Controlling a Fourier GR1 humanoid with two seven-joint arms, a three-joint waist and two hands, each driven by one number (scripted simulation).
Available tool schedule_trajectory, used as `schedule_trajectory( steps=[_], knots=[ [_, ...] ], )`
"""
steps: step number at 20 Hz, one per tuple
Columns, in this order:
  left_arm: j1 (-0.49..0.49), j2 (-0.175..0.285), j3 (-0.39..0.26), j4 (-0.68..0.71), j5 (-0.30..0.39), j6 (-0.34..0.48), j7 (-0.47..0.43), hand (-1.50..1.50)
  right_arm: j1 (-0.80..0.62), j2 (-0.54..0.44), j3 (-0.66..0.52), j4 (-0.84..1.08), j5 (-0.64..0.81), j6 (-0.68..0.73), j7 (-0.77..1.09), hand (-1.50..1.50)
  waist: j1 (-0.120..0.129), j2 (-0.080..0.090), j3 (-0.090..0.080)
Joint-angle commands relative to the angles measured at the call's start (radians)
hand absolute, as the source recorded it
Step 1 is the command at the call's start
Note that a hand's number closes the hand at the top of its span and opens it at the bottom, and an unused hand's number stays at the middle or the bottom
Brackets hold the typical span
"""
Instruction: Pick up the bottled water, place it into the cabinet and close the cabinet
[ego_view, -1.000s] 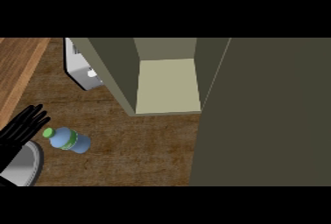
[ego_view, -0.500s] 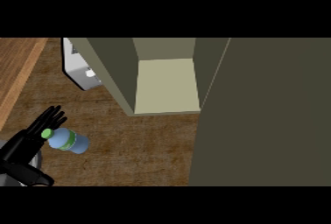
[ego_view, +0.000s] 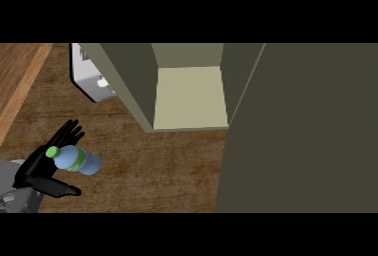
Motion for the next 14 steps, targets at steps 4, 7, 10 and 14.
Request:
schedule_trajectory(
  steps=[4, 7, 10, 14],
  knots=[
    [-0.082, -0.004, -0.017, 0.246, -0.054, 0.002, -0.241, -1.5, 0.019, -0.022, 0.012, -0.046, 0.066, -0.018, -0.01, -1.5, 0.002, 0.005, -0.008],
    [-0.133, 0.004, -0.014, 0.298, -0.052, 0.028, -0.262, -1.5, 0.047, -0.047, 0.046, -0.096, 0.079, -0.019, 0.007, -1.5, -0.006, 0.004, -0.009],
    [-0.142, 0.007, -0.023, 0.316, -0.044, -0.006, -0.299, -1.5, 0.03, -0.053, 0.018, -0.117, 0.059, -0.029, 0.027, -1.5, 0.001, 0.003, -0.009],
    [-0.156, -0.033, -0.061, 0.331, -0.047, -0.046, -0.295, 1.5, 0.009, -0.047, 0.061, -0.071, 0.084, -0.042, 0.013, -1.5, 0.011, 0.0, -0.007]
  ],
)
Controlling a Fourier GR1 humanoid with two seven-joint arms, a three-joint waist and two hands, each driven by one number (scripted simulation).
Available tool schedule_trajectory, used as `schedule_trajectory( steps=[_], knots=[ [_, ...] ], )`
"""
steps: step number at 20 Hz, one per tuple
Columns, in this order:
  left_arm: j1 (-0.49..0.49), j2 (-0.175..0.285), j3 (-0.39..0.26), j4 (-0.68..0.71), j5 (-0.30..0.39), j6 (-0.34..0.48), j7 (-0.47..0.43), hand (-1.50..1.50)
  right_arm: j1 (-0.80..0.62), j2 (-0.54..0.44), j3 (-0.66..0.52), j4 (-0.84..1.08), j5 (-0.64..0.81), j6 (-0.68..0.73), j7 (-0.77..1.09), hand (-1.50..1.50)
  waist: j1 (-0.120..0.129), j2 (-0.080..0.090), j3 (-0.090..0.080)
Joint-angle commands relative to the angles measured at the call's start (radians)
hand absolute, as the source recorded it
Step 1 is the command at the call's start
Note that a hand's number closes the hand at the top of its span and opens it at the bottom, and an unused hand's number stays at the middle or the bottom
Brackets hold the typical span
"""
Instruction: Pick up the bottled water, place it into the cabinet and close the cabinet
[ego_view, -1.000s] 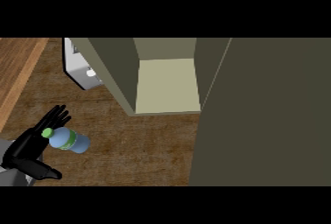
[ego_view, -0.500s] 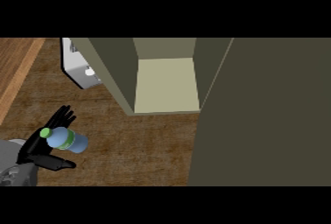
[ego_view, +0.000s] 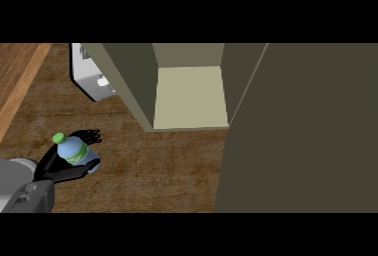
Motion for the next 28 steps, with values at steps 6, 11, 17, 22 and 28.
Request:
schedule_trajectory(
  steps=[6, 11, 17, 22, 28],
  knots=[
    [0.017, -0.012, -0.144, -0.074, -0.121, -0.044, -0.292, 1.5, 0.001, -0.028, -0.007, -0.047, 0.045, -0.017, 0.026, -1.5, 0.009, -0.003, 0.0],
    [-0.013, -0.035, -0.158, -0.079, -0.132, 0.086, -0.342, 1.5, -0.02, -0.032, 0.004, -0.063, 0.083, -0.035, 0.055, -1.5, 0.018, -0.005, 0.002],
    [-0.019, -0.258, -0.068, -0.13, -0.047, 0.46, -0.257, 1.5, 0.036, -0.045, 0.022, -0.093, 0.06, -0.05, 0.036, -1.5, 0.018, -0.011, 0.004],
    [0.029, -0.336, -0.207, -0.297, 0.107, 0.556, -0.144, 1.5, 0.024, -0.044, 0.046, -0.055, 0.085, -0.06, 0.027, -1.5, 0.033, -0.017, 0.005],
    [0.048, -0.339, -0.385, -0.478, 0.272, 0.637, 0.019, 1.5, 0.045, -0.073, 0.001, -0.117, 0.05, -0.063, 0.044, -1.5, 0.029, -0.011, 0.005]
  ],
)
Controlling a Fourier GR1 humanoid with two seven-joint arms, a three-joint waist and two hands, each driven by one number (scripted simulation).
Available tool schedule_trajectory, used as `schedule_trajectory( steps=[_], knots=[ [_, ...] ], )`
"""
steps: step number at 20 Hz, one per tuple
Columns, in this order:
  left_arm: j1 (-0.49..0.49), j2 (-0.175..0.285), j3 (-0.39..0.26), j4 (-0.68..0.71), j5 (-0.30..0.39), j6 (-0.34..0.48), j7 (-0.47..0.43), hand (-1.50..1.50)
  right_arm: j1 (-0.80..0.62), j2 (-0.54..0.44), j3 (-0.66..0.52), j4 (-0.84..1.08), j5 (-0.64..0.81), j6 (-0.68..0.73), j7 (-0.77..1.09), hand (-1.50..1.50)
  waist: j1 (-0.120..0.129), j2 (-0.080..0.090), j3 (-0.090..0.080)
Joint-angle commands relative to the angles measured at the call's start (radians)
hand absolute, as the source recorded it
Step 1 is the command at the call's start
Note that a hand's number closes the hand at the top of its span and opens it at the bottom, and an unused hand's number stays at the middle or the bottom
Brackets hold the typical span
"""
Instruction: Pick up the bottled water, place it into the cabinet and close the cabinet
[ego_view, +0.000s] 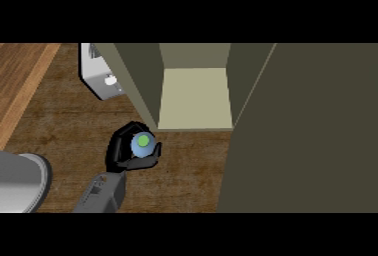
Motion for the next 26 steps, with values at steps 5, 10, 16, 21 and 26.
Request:
schedule_trajectory(
  steps=[5, 10, 16, 21, 26],
  knots=[
    [0.059, -0.014, -0.272, -0.275, 0.195, 0.207, 0.175, 1.5, 0.065, -0.01, 0.049, -0.048, 0.094, -0.022, -0.048, -1.5, 0.002, 0.002, 0.0],
    [-0.093, -0.014, -0.363, -0.319, 0.263, 0.372, 0.325, 1.5, 0.068, -0.06, 0.026, -0.126, 0.04, -0.002, 0.01, -1.5, -0.009, 0.004, 0.0],
    [-0.183, -0.014, -0.363, -0.262, 0.245, 0.452, 0.375, 1.5, 0.129, -0.042, 0.077, -0.015, 0.074, -0.015, -0.158, -1.5, -0.006, 0.006, 0.0],
    [-0.339, -0.014, -0.39, -0.14, 0.312, 0.543, 0.4, 1.5, 0.143, -0.076, 0.065, -0.119, 0.046, -0.013, -0.07, -1.5, -0.017, 0.008, 0.0],
    [-0.426, -0.014, -0.35, -0.025, 0.388, 0.547, 0.418, 1.5, 0.126, -0.081, 0.017, -0.099, 0.011, -0.01, -0.096, -1.5, -0.02, 0.011, 0.0]
  ],
)
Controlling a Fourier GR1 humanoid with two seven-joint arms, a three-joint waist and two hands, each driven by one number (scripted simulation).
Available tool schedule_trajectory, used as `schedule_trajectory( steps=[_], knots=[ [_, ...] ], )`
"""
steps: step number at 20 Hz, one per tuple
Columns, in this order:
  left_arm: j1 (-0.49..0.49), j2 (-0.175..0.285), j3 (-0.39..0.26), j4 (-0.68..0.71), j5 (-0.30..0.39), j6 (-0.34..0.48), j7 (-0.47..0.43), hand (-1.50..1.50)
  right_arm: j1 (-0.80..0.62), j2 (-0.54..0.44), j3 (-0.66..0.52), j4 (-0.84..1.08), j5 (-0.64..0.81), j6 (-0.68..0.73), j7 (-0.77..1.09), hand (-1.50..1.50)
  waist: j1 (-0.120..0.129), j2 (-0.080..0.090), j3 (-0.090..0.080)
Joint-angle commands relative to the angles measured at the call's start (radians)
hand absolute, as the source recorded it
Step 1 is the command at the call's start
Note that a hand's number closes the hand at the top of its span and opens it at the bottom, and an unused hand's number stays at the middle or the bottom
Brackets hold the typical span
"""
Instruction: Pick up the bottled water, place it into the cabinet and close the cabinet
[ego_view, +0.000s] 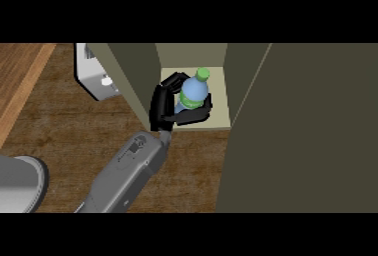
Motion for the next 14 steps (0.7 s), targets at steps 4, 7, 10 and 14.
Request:
schedule_trajectory(
  steps=[4, 7, 10, 14],
  knots=[
    [-0.147, 0.0, 0.056, 0.221, 0.09, 0.024, -0.056, 1.5, 0.046, -0.018, -0.027, -0.088, -0.016, 0.022, -0.012, -1.5, -0.01, 0.004, 0.0],
    [-0.139, 0.0, 0.025, 0.271, 0.152, 0.044, -0.09, 1.5, 0.078, -0.036, -0.031, -0.121, -0.021, 0.031, 0.008, -1.5, -0.015, 0.004, 0.0],
    [-0.171, 0.0, 0.047, 0.359, 0.107, 0.075, -0.128, 1.5, 0.079, -0.028, -0.008, -0.114, 0.012, 0.023, -0.006, -1.5, -0.014, 0.004, 0.0],
    [-0.274, 0.0, 0.087, 0.484, 0.155, 0.088, -0.151, 1.5, 0.068, -0.052, -0.115, -0.072, -0.125, 0.075, -0.047, -1.5, -0.026, 0.011, 0.0]
  ],
)
